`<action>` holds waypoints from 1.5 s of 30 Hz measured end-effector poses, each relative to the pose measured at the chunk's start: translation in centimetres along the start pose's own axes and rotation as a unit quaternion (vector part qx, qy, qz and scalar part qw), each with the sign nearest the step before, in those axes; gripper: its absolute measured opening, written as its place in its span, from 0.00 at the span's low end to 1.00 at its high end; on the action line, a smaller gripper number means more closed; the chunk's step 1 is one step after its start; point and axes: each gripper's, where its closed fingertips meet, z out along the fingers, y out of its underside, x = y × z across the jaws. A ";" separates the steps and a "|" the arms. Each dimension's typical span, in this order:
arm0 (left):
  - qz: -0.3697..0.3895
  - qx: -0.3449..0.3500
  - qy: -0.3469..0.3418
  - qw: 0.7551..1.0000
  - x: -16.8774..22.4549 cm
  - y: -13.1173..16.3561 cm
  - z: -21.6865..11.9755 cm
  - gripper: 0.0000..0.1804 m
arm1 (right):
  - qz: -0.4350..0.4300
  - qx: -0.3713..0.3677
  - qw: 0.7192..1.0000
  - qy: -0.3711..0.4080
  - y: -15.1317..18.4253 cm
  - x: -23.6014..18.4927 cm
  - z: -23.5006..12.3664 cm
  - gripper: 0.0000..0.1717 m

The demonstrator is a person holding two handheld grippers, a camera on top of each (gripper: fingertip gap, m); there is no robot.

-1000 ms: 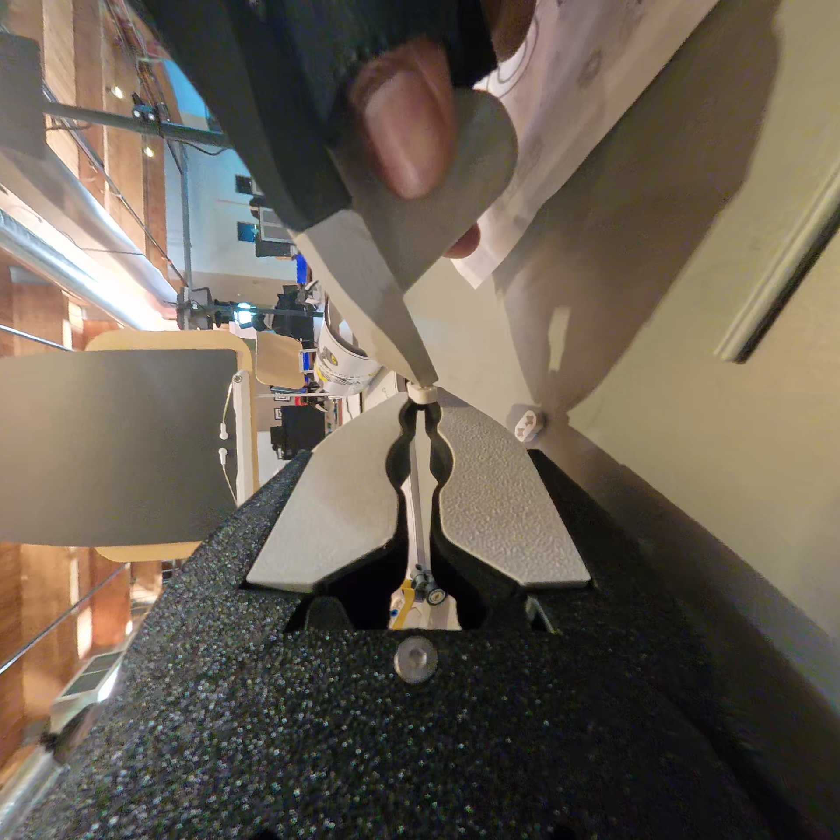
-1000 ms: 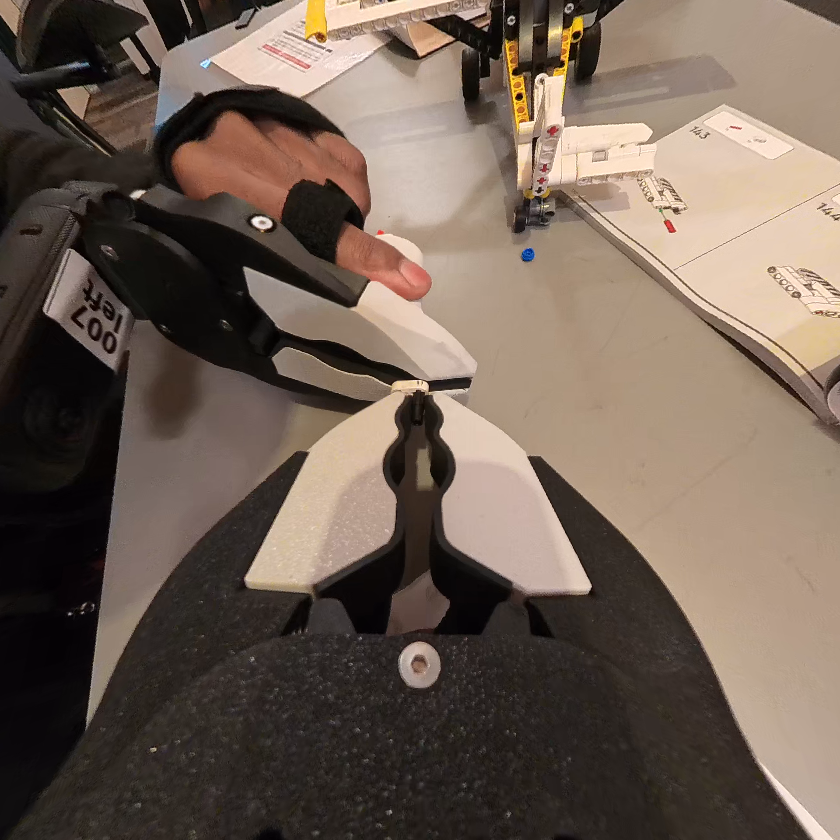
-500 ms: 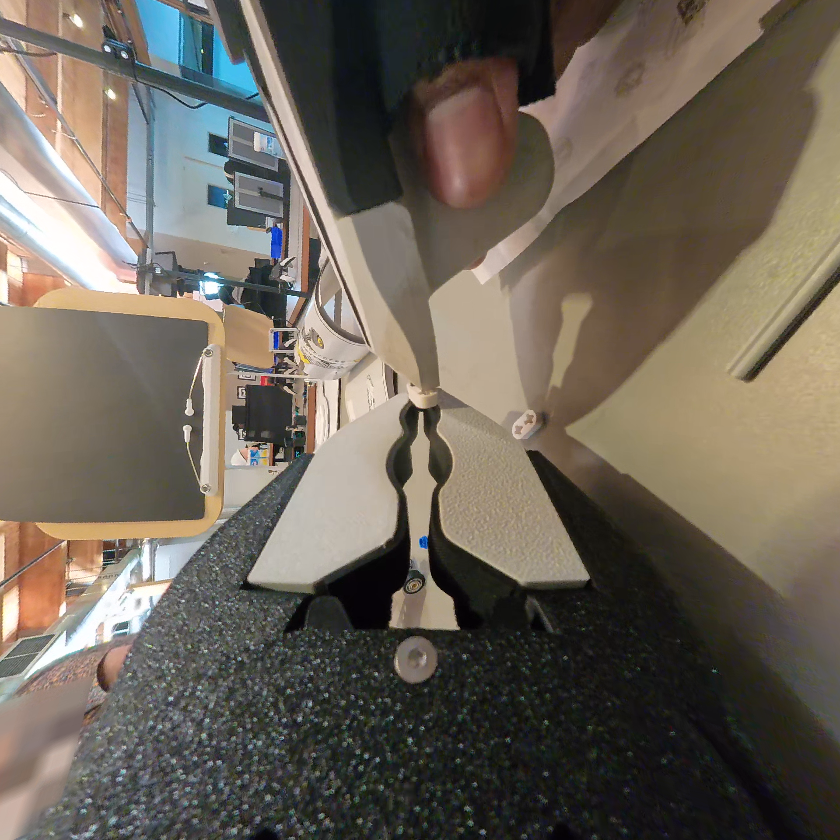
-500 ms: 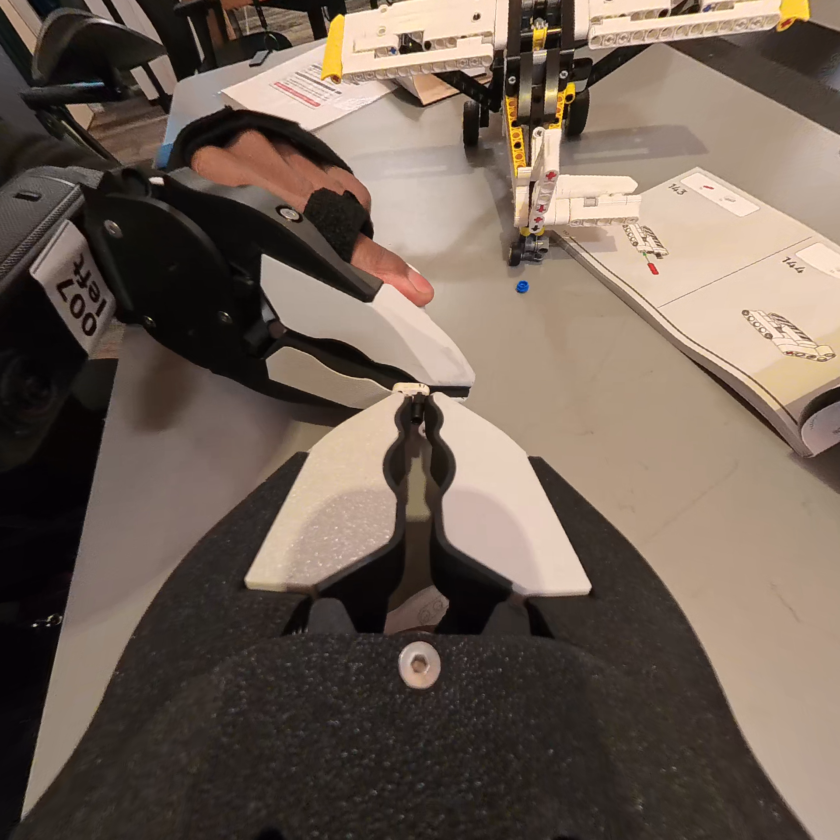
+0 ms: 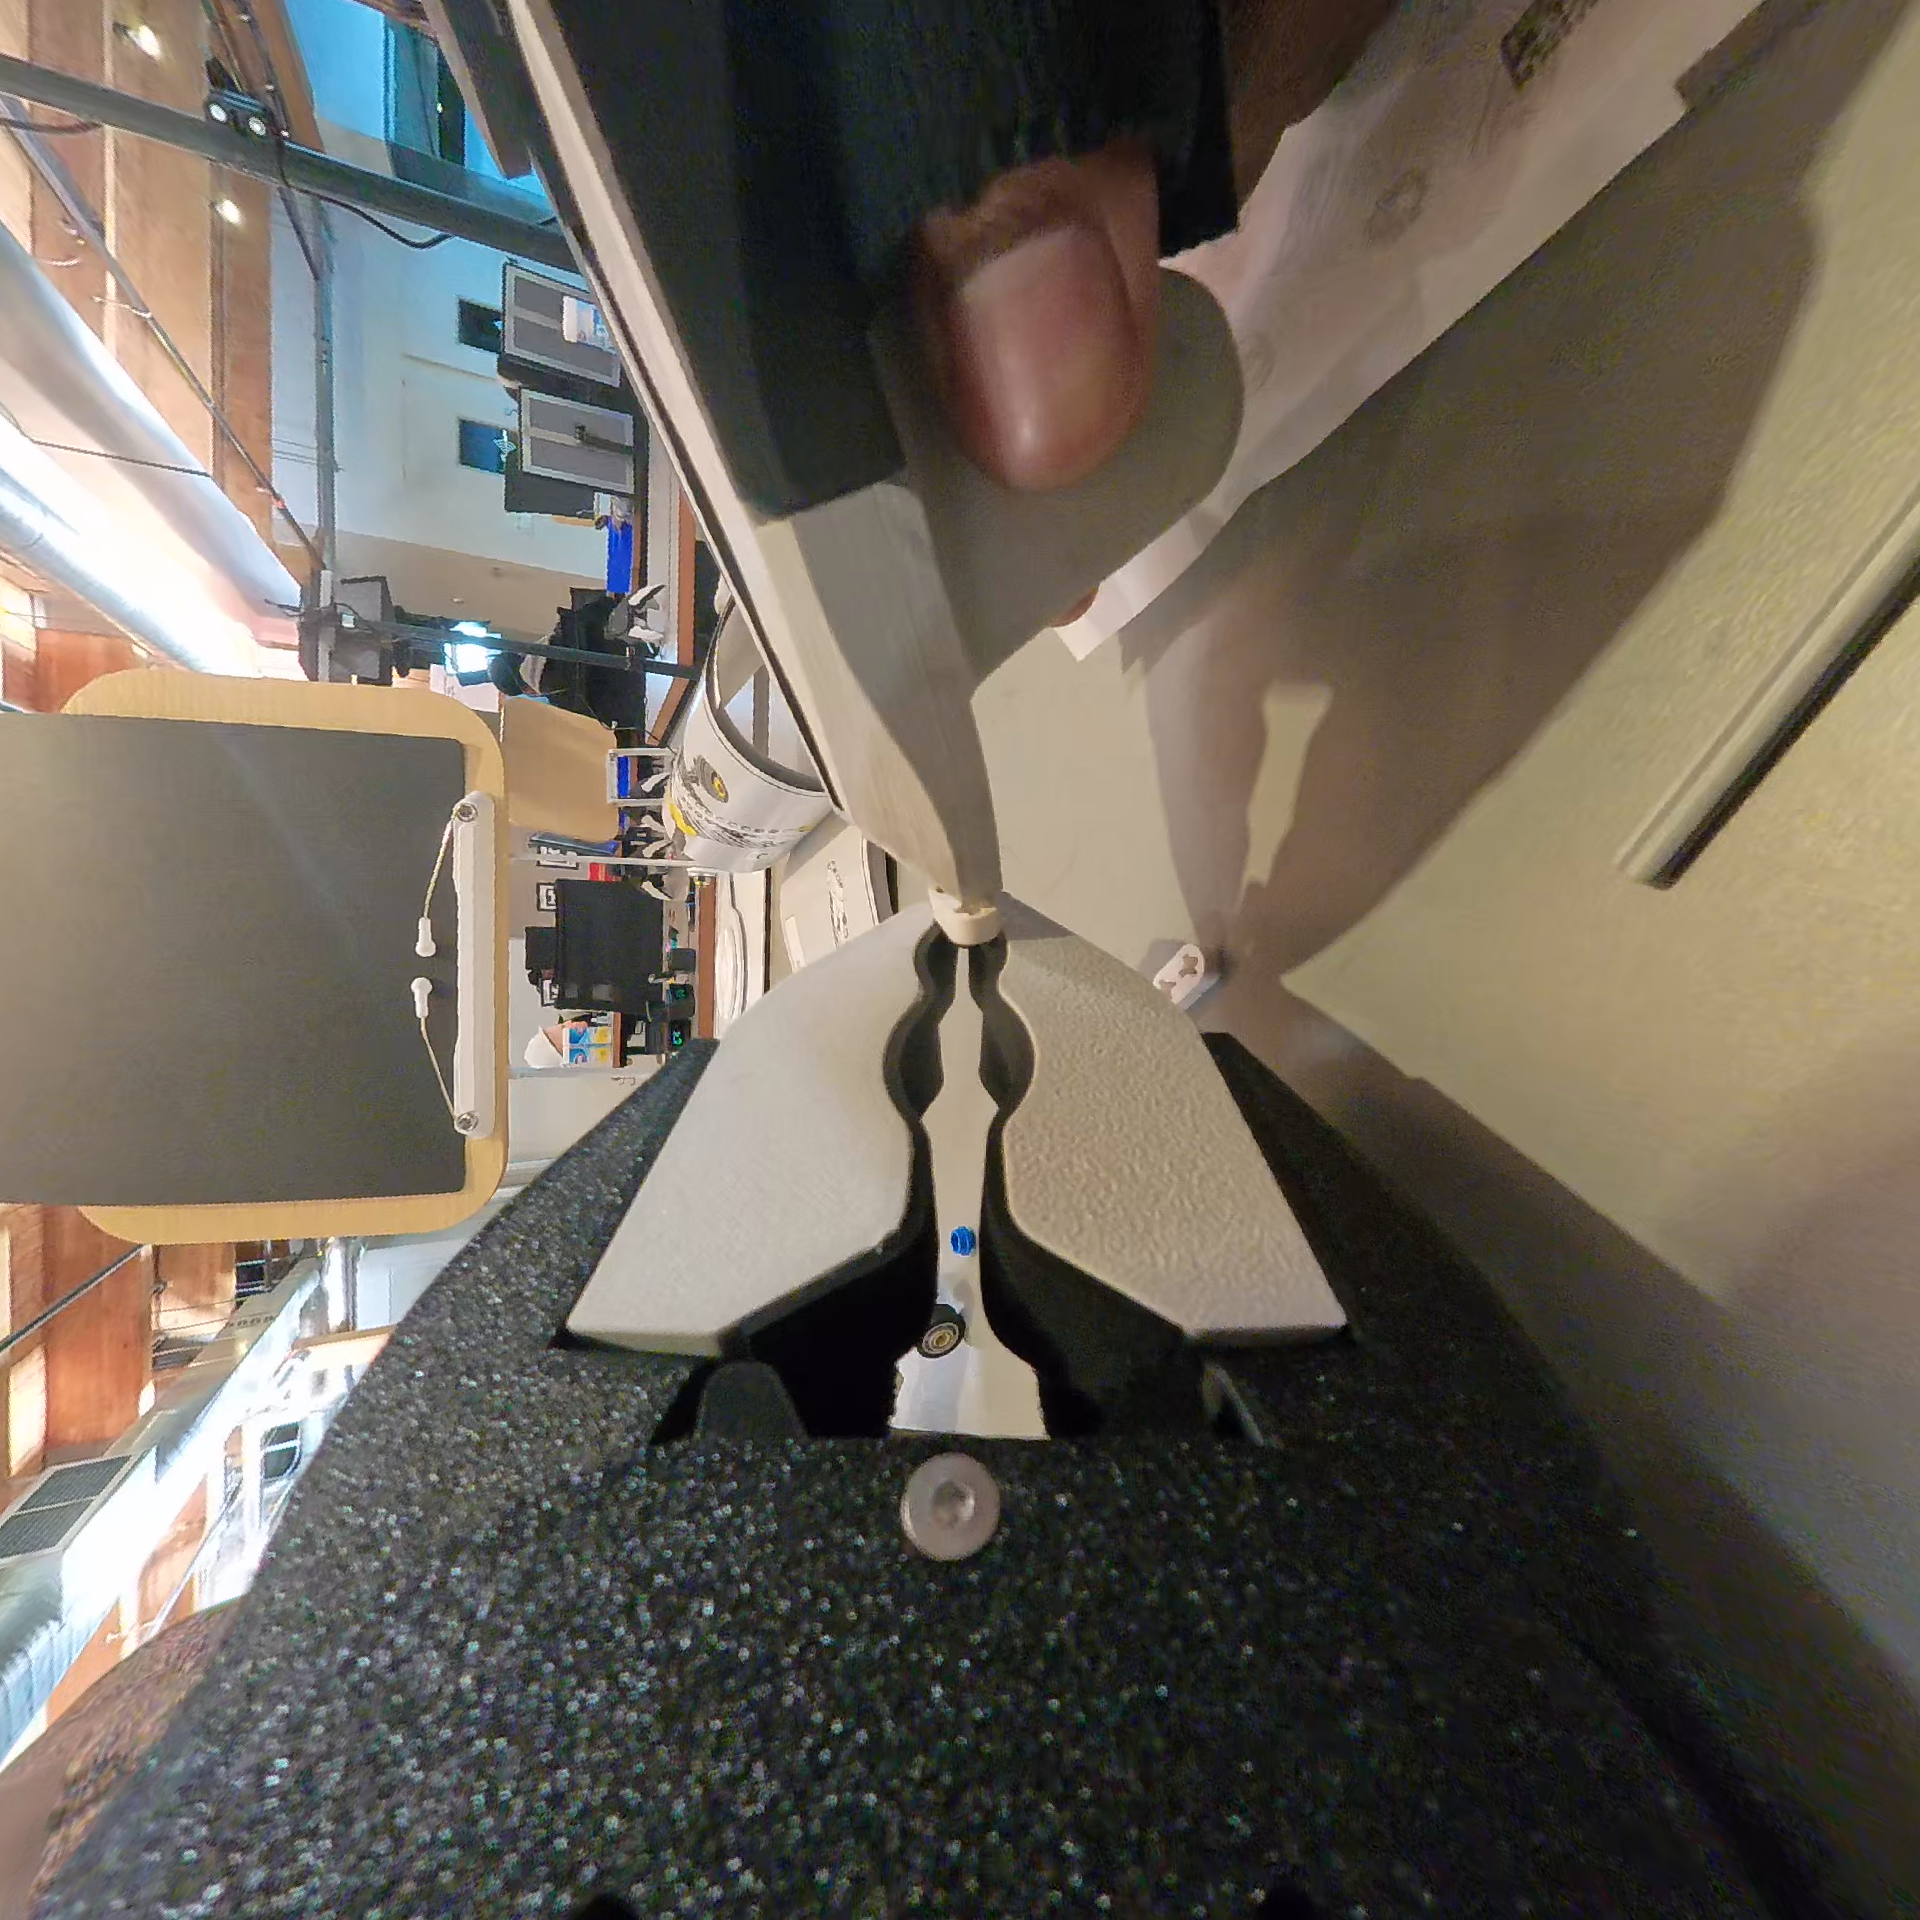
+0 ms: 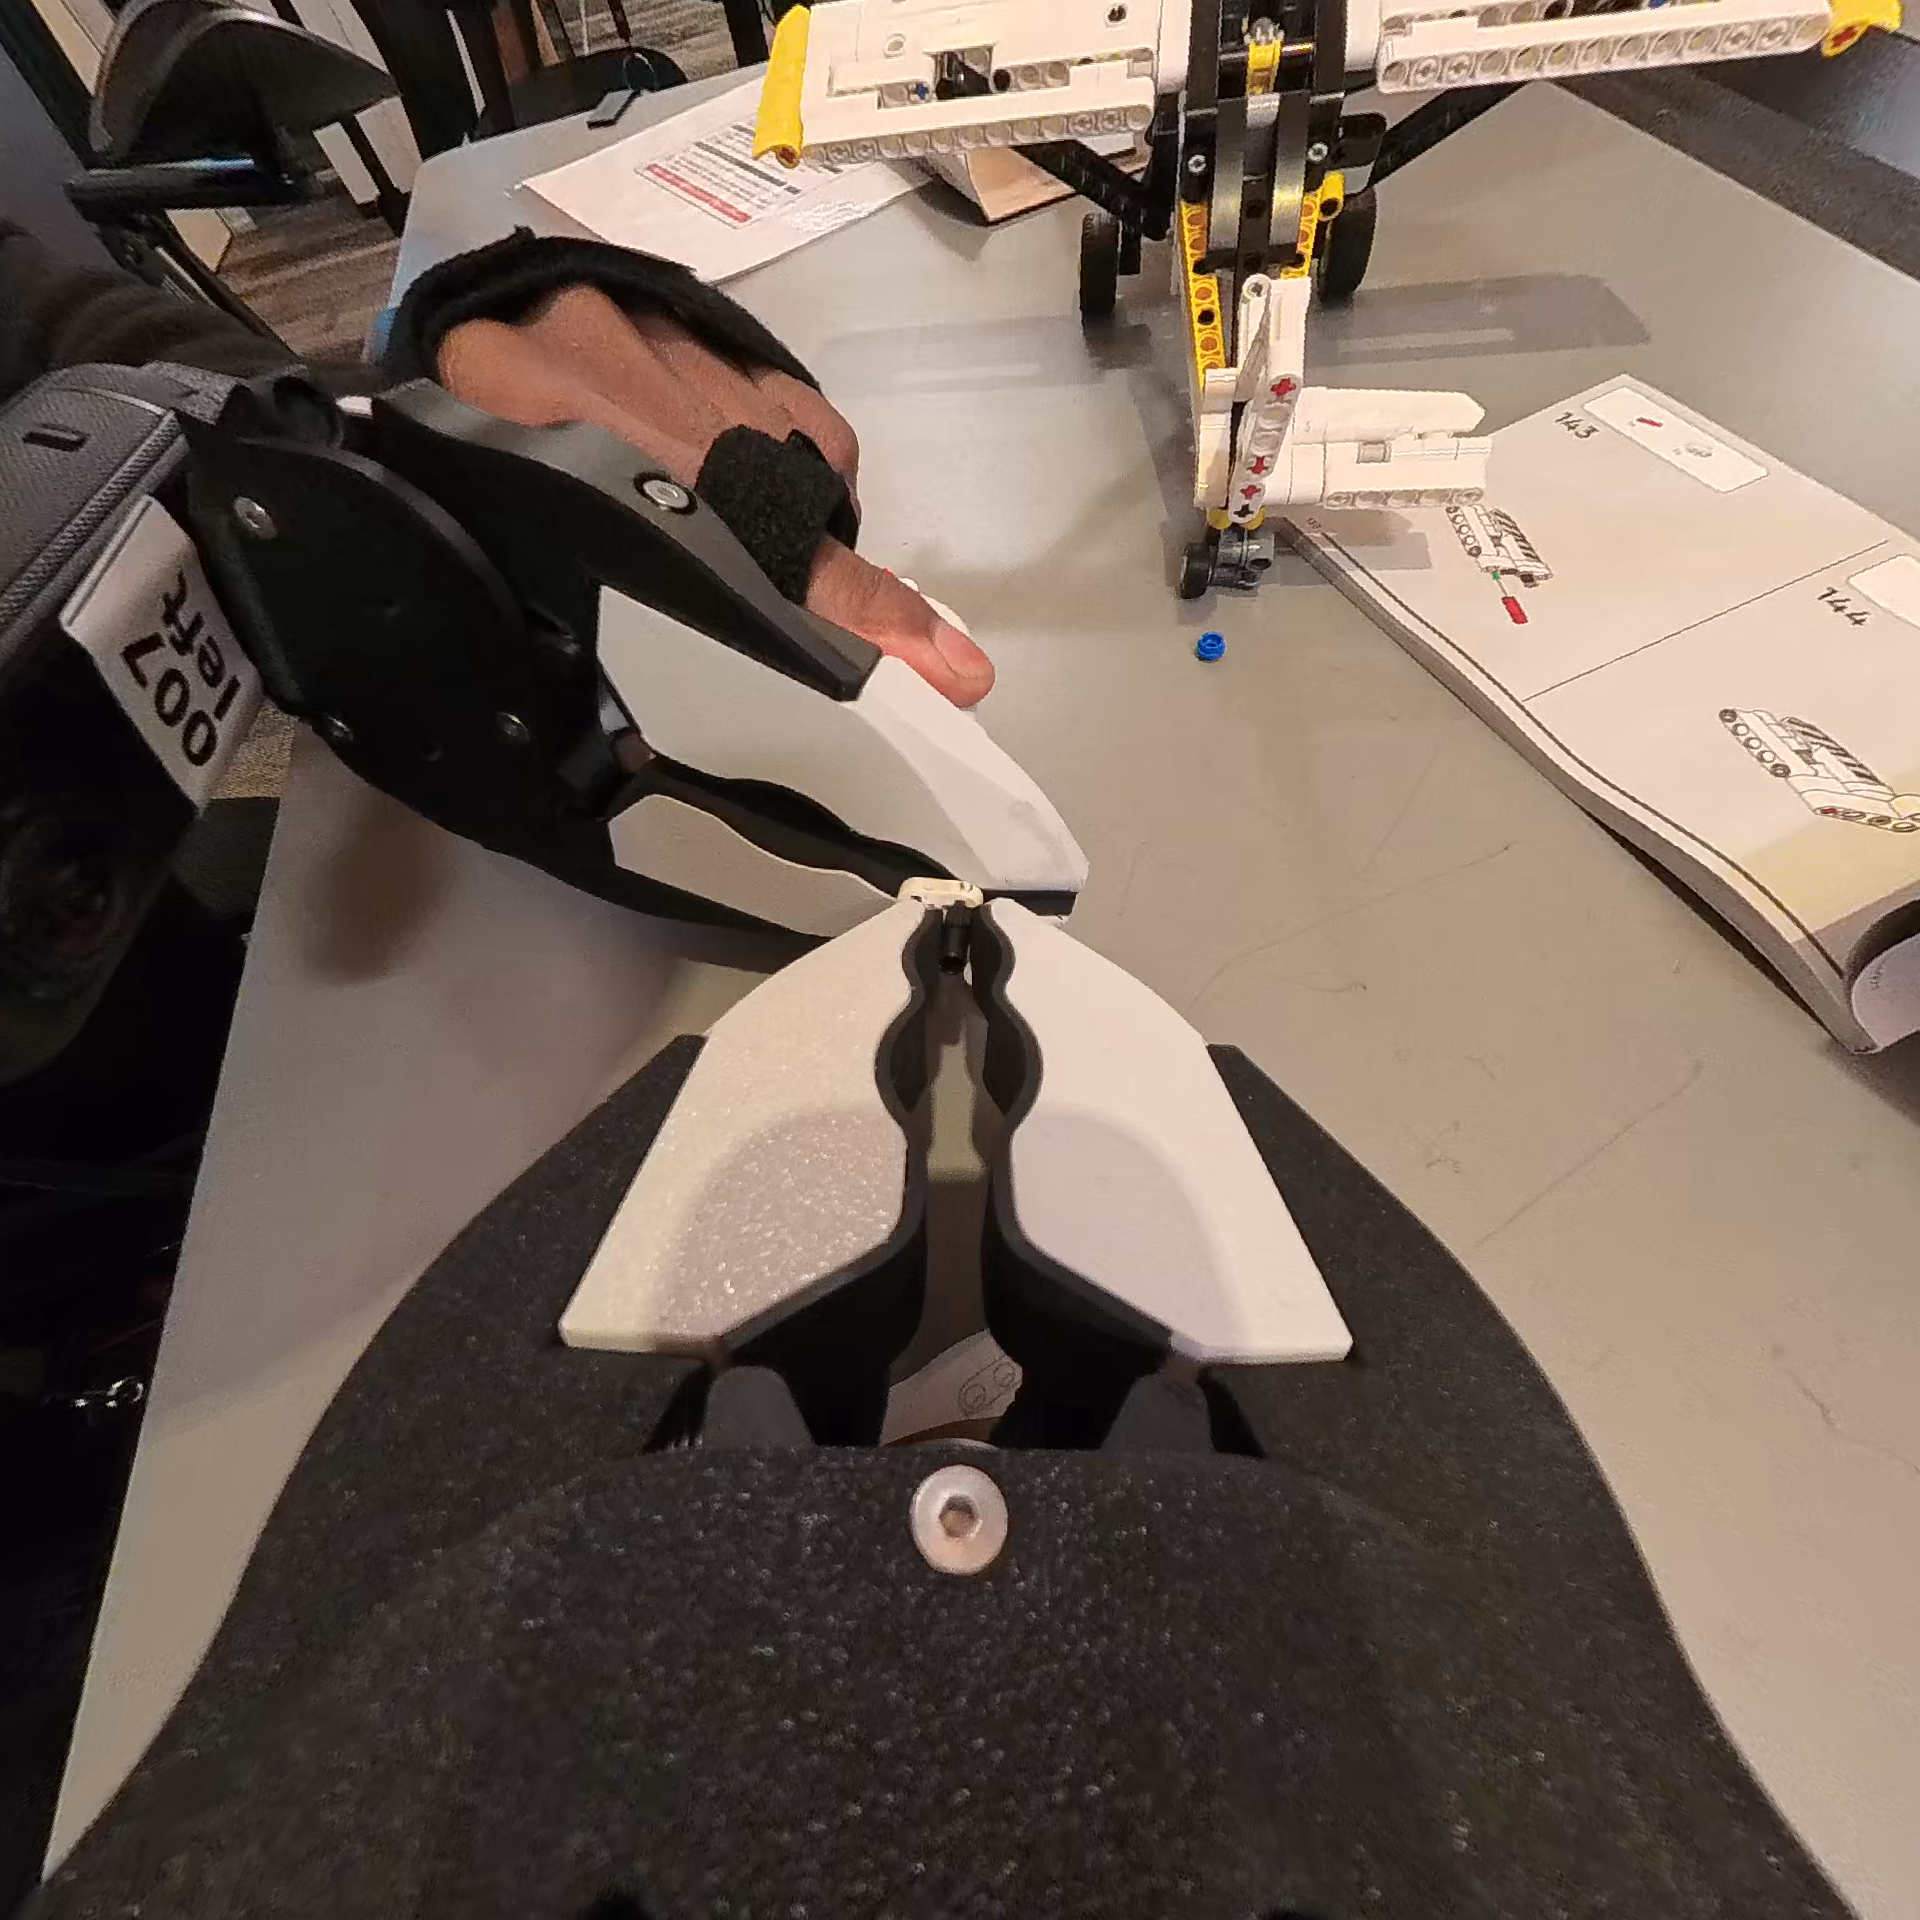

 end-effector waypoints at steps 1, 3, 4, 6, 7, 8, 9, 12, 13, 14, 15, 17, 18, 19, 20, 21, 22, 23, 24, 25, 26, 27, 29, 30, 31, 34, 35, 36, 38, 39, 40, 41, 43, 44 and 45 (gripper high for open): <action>0.000 0.000 0.001 1.000 0.0 0.0 0.0 0.01 | 0.000 0.000 1.000 0.000 0.0 0.0 0.0 0.02; 0.001 0.000 0.003 1.000 0.1 0.0 0.0 0.01 | 0.000 -0.003 1.000 -0.001 0.1 -0.1 0.0 0.02; 0.001 -0.001 0.004 1.000 0.2 0.0 0.0 0.01 | 0.000 -0.004 1.000 -0.001 0.1 -0.1 0.1 0.02; 0.003 -0.003 0.007 1.000 0.3 0.0 0.0 0.01 | 0.000 -0.007 1.000 -0.002 0.2 -0.1 0.1 0.03; 0.006 -0.005 0.007 1.000 0.4 0.0 0.1 0.01 | 0.000 -0.009 1.000 -0.002 0.3 -0.1 0.1 0.02; 0.008 -0.006 0.007 1.000 0.4 0.0 0.1 0.01 | 0.000 -0.010 1.000 -0.003 0.4 -0.1 0.1 0.02; 0.006 -0.004 0.009 1.000 0.5 0.0 0.1 0.01 | 0.000 -0.010 1.000 -0.003 0.4 -0.1 0.1 0.02; -0.026 0.003 0.015 1.000 0.2 0.2 0.5 0.02 | -0.002 -0.004 1.000 0.021 0.1 0.5 0.0 0.03; -0.055 0.002 0.027 0.998 0.2 0.4 0.8 0.02 | 0.000 -0.001 0.999 0.034 0.0 0.9 0.0 0.03; -0.089 0.003 0.034 0.995 0.0 0.6 1.0 0.03 | 0.007 0.009 0.999 0.044 -0.2 1.2 0.0 0.03; -0.126 0.005 0.042 0.991 -0.3 0.7 1.0 0.03 | 0.014 0.021 0.998 0.053 -0.5 1.5 -0.1 0.03; -0.193 0.016 0.049 0.980 -0.9 1.1 0.7 0.00 | 0.010 0.029 0.996 0.088 -0.8 2.3 -0.3 0.03; -0.214 0.019 0.043 0.976 -1.5 1.6 0.5 0.00 | 0.005 0.031 0.994 0.106 -0.8 2.8 -0.5 0.03; -0.233 0.017 0.036 0.972 -2.0 2.2 0.4 0.00 | 0.008 0.039 0.993 0.115 -1.0 3.1 -0.6 0.03; -0.259 0.023 0.039 0.965 -2.4 2.4 0.3 0.00 | 0.014 0.052 0.991 0.120 -1.3 3.2 -0.8 0.03; -0.293 0.046 0.050 0.954 -2.7 2.0 0.1 0.00 | 0.017 0.062 0.990 0.124 -1.6 3.3 -0.9 0.03; -0.325 0.074 0.062 0.941 -3.0 1.3 -0.2 0.00 | 0.016 0.070 0.989 0.131 -1.8 3.4 -1.0 0.03; -0.351 0.097 0.071 0.929 -3.3 0.8 -0.5 0.00 | 0.014 0.077 0.988 0.133 -2.1 3.4 -1.1 0.03; -0.370 0.115 0.077 0.919 -3.6 0.5 -0.8 0.00 | 0.012 0.083 0.988 0.132 -2.2 3.2 -1.1 0.03; -0.384 0.132 0.085 0.910 -3.8 0.1 -1.0 0.00 | 0.011 0.089 0.987 0.132 -2.4 3.1 -1.1 0.03; -0.398 0.144 0.093 0.901 -3.9 -0.1 -1.2 0.00 | 0.011 0.095 0.987 0.132 -2.6 3.0 -1.1 0.03; -0.411 0.152 0.103 0.893 -3.9 -0.2 -1.2 0.00 | 0.010 0.101 0.986 0.133 -2.8 3.0 -1.2 0.03; -0.427 0.166 0.115 0.881 -3.9 -0.4 -1.4 0.01 | 0.009 0.110 0.984 0.141 -3.0 3.0 -1.3 0.03; -0.430 0.173 0.119 0.878 -3.9 -0.5 -1.5 0.01 | 0.011 0.116 0.983 0.143 -3.1 3.1 -1.4 0.03; -0.432 0.179 0.122 0.876 -4.0 -0.7 -1.6 0.01 | 0.014 0.122 0.982 0.143 -3.3 3.1 -1.5 0.03; -0.434 0.194 0.123 0.871 -4.2 -1.0 -1.8 0.03 | 0.024 0.134 0.981 0.140 -3.5 3.0 -1.7 0.03; -0.435 0.194 0.123 0.871 -4.2 -1.0 -1.8 0.04 | 0.026 0.139 0.980 0.137 -3.6 2.9 -1.7 0.03; -0.435 0.194 0.123 0.871 -4.1 -1.0 -1.7 0.04 | 0.026 0.144 0.980 0.133 -3.7 2.7 -1.6 0.03; -0.436 0.196 0.122 0.870 -4.1 -1.0 -1.7 0.04 | 0.026 0.151 0.979 0.133 -3.9 2.6 -1.7 0.03; -0.437 0.199 0.124 0.868 -4.1 -1.1 -1.8 0.04 | 0.025 0.156 0.979 0.132 -4.0 2.5 -1.8 0.03; -0.438 0.203 0.125 0.867 -4.1 -1.1 -1.8 0.03 | 0.027 0.162 0.978 0.130 -4.2 2.5 -1.8 0.03; -0.439 0.207 0.124 0.865 -4.2 -1.2 -1.9 0.03 | 0.029 0.166 0.977 0.128 -4.3 2.4 -1.8 0.03; -0.440 0.210 0.119 0.865 -4.3 -1.2 -2.0 0.02 | 0.025 0.167 0.977 0.132 -4.3 2.4 -1.8 0.03; -0.439 0.211 0.116 0.866 -4.4 -1.1 -2.0 0.02 | 0.021 0.165 0.977 0.135 -4.3 2.4 -1.8 0.03; -0.441 0.210 0.113 0.865 -4.4 -1.1 -2.0 0.02 | 0.017 0.164 0.977 0.138 -4.3 2.4 -1.8 0.03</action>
